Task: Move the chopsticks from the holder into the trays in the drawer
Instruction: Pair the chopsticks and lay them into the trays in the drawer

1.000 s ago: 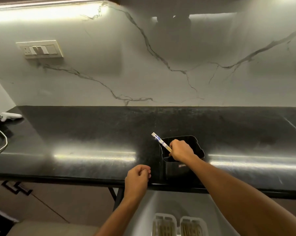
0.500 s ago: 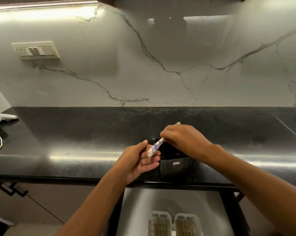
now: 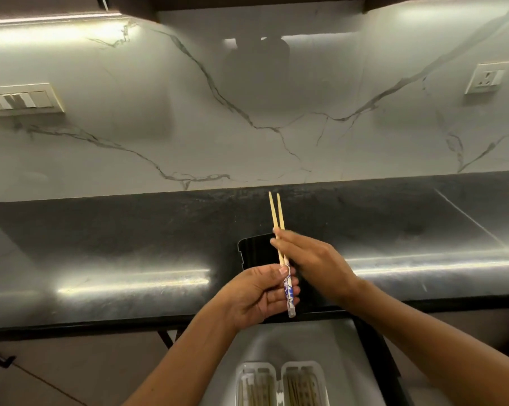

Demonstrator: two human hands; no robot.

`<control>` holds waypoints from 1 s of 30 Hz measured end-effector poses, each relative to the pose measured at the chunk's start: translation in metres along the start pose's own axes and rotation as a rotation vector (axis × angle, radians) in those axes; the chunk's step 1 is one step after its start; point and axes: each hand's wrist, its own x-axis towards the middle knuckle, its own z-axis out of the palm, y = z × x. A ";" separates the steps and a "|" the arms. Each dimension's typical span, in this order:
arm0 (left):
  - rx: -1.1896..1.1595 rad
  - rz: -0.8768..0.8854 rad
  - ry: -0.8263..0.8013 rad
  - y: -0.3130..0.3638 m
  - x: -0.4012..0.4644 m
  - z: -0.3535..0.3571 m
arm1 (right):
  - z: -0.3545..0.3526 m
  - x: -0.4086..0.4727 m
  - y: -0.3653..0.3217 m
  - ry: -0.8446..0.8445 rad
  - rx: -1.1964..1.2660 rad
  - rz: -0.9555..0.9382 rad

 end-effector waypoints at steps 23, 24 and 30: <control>0.954 0.514 0.352 -0.067 0.137 0.062 | -0.017 -0.054 0.081 0.065 0.339 0.754; 0.978 0.532 0.367 -0.072 0.141 0.061 | -0.012 -0.057 0.085 0.076 0.329 0.745; 0.997 0.507 0.385 -0.098 0.162 0.045 | 0.018 -0.083 0.092 0.042 0.323 0.744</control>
